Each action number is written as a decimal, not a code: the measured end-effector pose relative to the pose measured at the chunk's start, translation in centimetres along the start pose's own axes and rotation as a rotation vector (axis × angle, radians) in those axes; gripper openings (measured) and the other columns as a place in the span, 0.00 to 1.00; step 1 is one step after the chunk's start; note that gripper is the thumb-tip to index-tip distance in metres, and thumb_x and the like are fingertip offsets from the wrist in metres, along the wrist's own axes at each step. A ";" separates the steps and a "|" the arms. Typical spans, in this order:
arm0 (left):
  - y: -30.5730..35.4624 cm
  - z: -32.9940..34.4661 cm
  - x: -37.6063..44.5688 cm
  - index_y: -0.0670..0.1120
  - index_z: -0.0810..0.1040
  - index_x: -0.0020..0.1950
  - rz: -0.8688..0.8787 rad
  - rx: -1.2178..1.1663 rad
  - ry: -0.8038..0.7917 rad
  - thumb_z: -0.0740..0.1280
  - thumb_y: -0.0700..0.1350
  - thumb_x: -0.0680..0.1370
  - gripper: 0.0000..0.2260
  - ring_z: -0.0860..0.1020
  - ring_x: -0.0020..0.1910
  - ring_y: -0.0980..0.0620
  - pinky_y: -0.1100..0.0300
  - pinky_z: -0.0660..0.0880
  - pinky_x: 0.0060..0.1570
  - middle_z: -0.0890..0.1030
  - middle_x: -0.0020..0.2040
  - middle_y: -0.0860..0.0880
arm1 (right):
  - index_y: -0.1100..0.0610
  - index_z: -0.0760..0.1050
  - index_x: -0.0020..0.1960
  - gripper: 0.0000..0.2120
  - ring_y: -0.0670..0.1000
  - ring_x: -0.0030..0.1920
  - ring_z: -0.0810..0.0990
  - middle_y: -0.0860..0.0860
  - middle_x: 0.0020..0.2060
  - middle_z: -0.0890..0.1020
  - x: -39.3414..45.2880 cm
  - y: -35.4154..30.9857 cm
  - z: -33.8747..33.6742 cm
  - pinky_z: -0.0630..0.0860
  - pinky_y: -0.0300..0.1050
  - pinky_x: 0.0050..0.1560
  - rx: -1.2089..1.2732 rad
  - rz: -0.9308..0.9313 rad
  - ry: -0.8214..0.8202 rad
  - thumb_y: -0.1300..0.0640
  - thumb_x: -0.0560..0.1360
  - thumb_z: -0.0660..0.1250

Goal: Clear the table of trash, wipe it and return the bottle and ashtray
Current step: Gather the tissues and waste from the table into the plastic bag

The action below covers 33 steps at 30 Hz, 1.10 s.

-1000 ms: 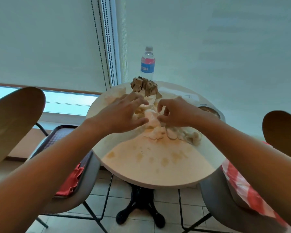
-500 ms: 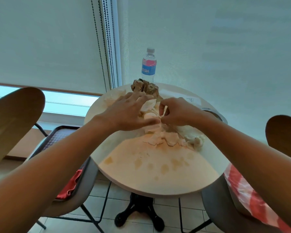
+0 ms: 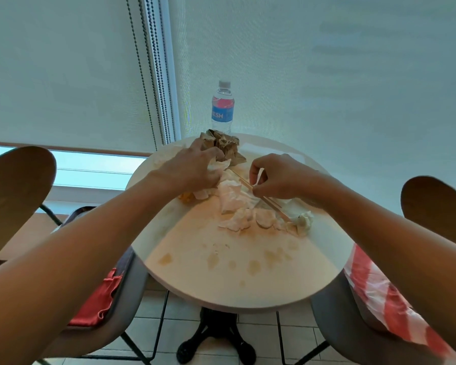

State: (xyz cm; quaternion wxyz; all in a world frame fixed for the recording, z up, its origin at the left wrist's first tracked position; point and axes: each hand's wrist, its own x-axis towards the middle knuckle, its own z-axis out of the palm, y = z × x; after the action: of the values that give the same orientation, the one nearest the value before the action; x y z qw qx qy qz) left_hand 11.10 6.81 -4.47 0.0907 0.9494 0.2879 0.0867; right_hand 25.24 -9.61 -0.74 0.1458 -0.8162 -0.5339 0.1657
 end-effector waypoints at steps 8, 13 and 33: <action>-0.8 0.2 0.2 0.49 0.79 0.63 0.027 -0.052 0.013 0.69 0.51 0.78 0.15 0.75 0.60 0.39 0.49 0.72 0.58 0.71 0.66 0.40 | 0.51 0.78 0.47 0.06 0.47 0.41 0.80 0.47 0.40 0.81 -0.7 -0.1 0.0 0.72 0.39 0.39 -0.010 0.008 0.014 0.57 0.72 0.74; -0.9 -0.8 -0.6 0.43 0.80 0.58 0.111 -0.109 0.138 0.66 0.44 0.79 0.09 0.71 0.45 0.50 0.59 0.67 0.46 0.71 0.48 0.48 | 0.51 0.78 0.46 0.06 0.48 0.42 0.79 0.47 0.40 0.80 -1.0 -0.2 0.0 0.71 0.39 0.38 -0.020 0.011 0.025 0.58 0.72 0.74; -0.7 -2.8 -1.9 0.40 0.70 0.60 0.192 -0.235 0.373 0.59 0.45 0.83 0.10 0.73 0.31 0.49 0.66 0.63 0.28 0.78 0.42 0.43 | 0.51 0.78 0.47 0.06 0.47 0.40 0.78 0.47 0.40 0.80 -2.2 -0.6 -0.8 0.69 0.38 0.36 -0.036 -0.013 0.056 0.57 0.72 0.73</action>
State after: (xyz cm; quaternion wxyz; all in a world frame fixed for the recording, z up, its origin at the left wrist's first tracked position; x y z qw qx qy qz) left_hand 8.59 6.69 -2.14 0.1371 0.9228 0.1962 0.3018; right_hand 24.25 -11.43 0.44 0.1470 -0.8197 -0.5376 0.1324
